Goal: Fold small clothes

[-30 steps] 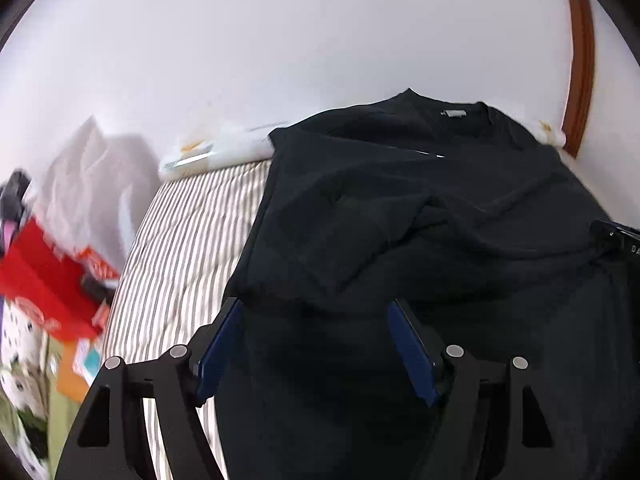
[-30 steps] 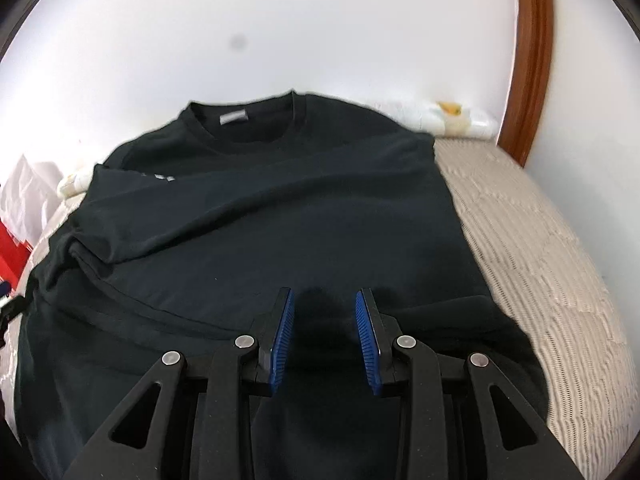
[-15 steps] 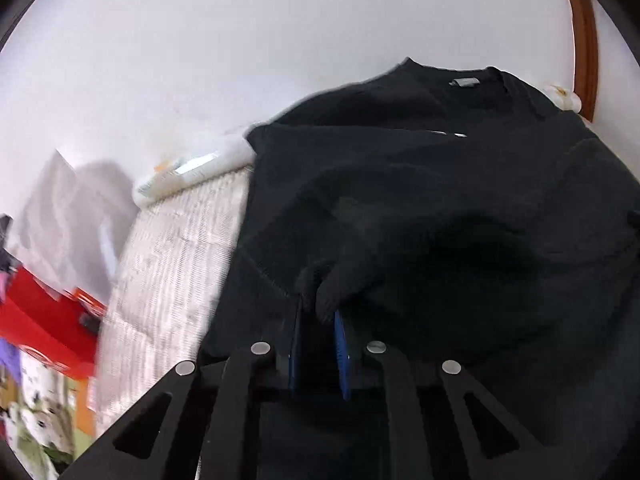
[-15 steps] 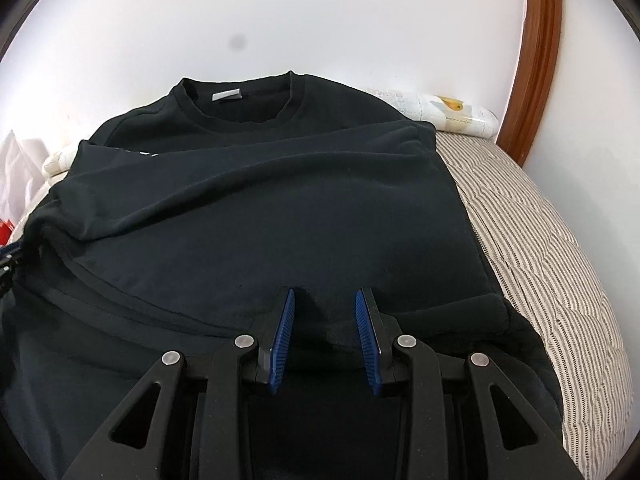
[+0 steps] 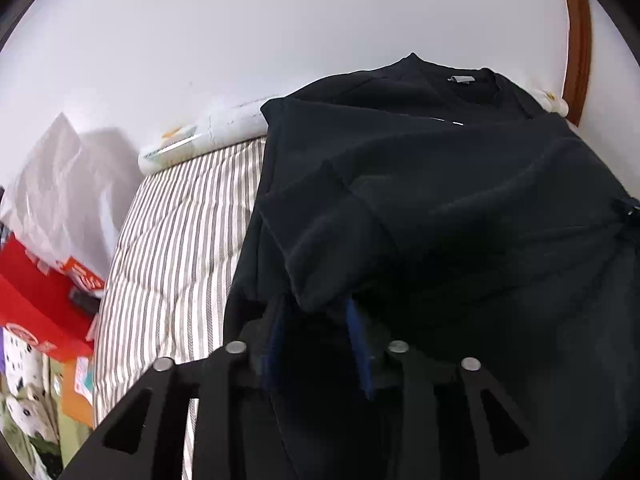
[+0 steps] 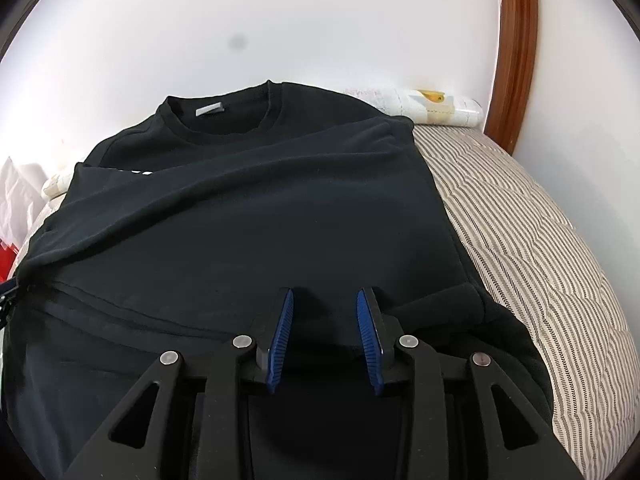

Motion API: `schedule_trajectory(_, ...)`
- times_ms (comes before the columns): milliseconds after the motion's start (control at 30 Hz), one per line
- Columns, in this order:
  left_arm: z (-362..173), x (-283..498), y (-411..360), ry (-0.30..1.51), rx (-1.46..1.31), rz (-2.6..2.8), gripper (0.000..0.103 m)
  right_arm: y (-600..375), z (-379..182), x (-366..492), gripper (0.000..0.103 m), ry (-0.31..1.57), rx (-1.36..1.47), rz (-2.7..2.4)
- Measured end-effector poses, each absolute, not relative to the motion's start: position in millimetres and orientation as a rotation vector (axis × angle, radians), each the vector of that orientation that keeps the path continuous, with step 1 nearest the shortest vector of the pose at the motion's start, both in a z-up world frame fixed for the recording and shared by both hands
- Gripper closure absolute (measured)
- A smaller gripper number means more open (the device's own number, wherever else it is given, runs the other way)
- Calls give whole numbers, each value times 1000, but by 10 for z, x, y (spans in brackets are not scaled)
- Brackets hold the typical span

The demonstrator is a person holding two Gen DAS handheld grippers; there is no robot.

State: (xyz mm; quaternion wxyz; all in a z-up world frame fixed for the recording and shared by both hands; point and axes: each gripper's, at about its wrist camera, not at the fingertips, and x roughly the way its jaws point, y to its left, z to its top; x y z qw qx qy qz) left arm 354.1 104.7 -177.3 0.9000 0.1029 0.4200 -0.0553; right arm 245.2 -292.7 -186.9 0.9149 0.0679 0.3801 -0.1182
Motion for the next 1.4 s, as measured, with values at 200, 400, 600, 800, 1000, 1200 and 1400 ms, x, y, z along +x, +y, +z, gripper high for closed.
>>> schedule_trajectory(200,-1719,3203,1195,872,134,-108,48,-3033,-1607,2140,66,786,171,-253)
schedule_trajectory(400,-1739,2814,1334,912,90,-91,43,-3217,-1499,1440,43,756,95,-342)
schedule_trajectory(600,-1804,2318,1515,920,1,-103,37,-3512,-1780,868,39,862,177,-313)
schedule_trajectory(800,-1919,1937,1557,948,-15,-111,37,-3553,-1917,454,39,833,292,-206)
schedule_trajectory(1000,-1948,1656,1604,928,-59,-96,38,-3397,-1993,358,43,836,303,-132)
schedule_trajectory(1200,-1976,1584,1503,902,-20,-60,43,-3282,-2029,480,73,836,291,-139)
schedule_trajectory(1400,-1932,1572,1518,895,-97,-77,94,-3313,-1994,474,96,824,267,-127)
